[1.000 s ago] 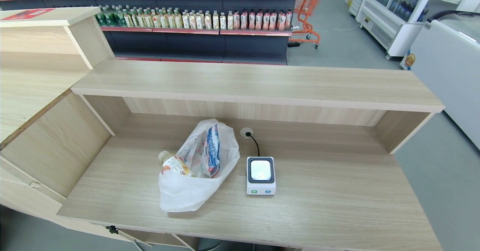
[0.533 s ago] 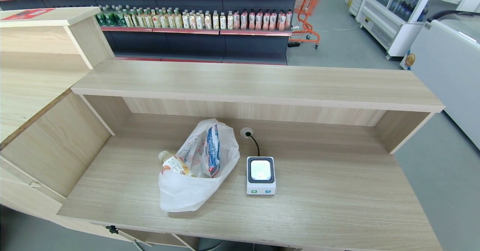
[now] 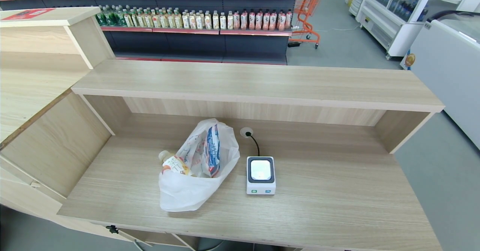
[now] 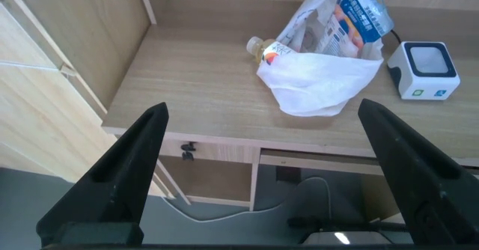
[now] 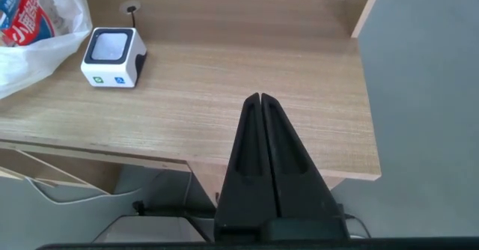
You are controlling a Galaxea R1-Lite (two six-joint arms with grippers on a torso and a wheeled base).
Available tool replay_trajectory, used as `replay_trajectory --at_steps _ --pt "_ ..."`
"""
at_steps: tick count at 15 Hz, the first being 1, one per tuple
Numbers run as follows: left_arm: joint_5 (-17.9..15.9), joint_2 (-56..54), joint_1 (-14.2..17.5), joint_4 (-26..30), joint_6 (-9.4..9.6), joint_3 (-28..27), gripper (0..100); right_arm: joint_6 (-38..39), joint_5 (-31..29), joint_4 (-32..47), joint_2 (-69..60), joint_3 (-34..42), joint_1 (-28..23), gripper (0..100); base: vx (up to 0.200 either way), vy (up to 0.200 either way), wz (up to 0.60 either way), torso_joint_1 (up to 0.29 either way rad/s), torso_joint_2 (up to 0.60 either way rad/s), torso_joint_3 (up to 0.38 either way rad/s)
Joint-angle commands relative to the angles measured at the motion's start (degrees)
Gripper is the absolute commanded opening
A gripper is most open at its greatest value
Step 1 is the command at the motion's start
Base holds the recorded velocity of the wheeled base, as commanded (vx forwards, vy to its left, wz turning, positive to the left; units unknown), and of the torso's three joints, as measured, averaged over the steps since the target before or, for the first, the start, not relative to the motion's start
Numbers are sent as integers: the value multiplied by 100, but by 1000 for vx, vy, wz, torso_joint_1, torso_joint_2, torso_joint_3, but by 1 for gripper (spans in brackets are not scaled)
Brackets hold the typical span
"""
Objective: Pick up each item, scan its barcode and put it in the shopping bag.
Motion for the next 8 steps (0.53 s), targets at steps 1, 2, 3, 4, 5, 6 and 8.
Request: replay_trajectory --at_steps 1,2,3,4,5,6,8 --pt "0 6 -2 -1 0 0 100 -2 4 -4 16 0 1 0 0 0 0 0 0 0" --pt "0 6 -2 -1 0 0 100 -2 4 -4 16 0 1 0 0 0 0 0 0 0" --pt "0 6 -2 -1 0 0 100 -2 4 4 16 0 1 0 0 0 0 0 0 0" --pt "0 6 -2 -1 0 0 100 -2 4 4 16 0 1 0 0 0 0 0 0 0" --pt "0 6 -2 -1 0 0 100 7 4 -4 16 0 1 0 0 0 0 0 0 0" --pt "0 6 -2 -1 0 0 100 7 4 -4 16 0 1 0 0 0 0 0 0 0" --pt "0 6 -2 -1 -9 0 100 7 4 -4 16 0 1 0 0 0 0 0 0 0"
